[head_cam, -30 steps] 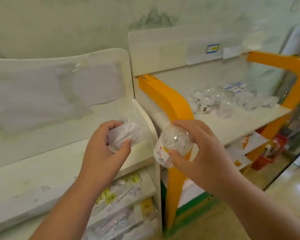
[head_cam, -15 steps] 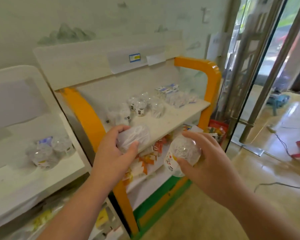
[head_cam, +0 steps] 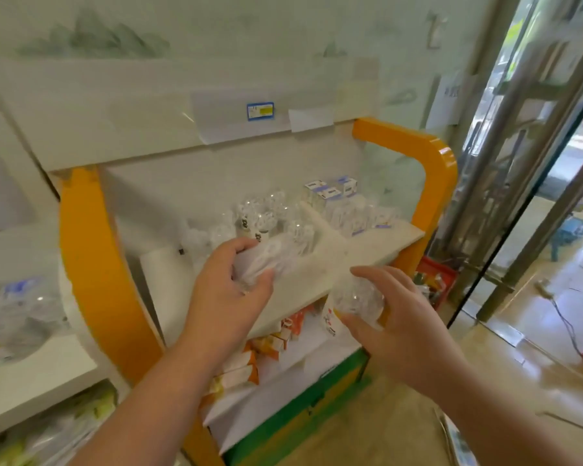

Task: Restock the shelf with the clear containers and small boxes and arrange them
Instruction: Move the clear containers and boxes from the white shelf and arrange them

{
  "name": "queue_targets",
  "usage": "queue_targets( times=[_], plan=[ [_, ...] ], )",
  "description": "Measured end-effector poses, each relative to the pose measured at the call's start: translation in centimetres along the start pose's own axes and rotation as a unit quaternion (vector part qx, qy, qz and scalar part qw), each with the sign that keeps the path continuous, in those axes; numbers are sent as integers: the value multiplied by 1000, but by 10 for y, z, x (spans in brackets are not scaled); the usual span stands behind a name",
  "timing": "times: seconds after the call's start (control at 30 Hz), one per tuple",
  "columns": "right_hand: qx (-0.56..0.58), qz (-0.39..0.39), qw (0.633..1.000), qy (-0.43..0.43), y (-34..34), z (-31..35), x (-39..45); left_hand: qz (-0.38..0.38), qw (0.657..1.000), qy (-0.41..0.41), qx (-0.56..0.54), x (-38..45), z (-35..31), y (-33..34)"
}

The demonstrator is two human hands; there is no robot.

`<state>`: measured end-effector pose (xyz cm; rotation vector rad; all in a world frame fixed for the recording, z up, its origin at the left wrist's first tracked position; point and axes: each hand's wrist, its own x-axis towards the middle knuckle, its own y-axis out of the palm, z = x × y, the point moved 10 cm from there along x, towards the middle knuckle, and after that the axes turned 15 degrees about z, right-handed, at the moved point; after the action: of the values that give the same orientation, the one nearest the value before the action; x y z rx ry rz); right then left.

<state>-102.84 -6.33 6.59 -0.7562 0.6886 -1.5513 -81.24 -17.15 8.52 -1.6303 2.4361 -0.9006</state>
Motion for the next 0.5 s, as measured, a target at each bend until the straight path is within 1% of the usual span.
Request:
queue_targets(
  times=[0.13, 0.23, 0.37, 0.5],
  plan=[
    [7, 28, 1000, 1, 11, -13, 73, -29, 1000, -6, 3, 36, 10, -9],
    [-19, 44, 999, -5, 25, -16, 129, -57, 998, -9, 5, 55, 14, -21],
    [-51, 69, 995, -56, 49, -6, 186, -87, 996, -25, 10, 66, 26, -30],
    [-106, 84, 985, -107, 71, 11, 220, -101, 994, -43, 13, 71, 33, -35]
  ],
)
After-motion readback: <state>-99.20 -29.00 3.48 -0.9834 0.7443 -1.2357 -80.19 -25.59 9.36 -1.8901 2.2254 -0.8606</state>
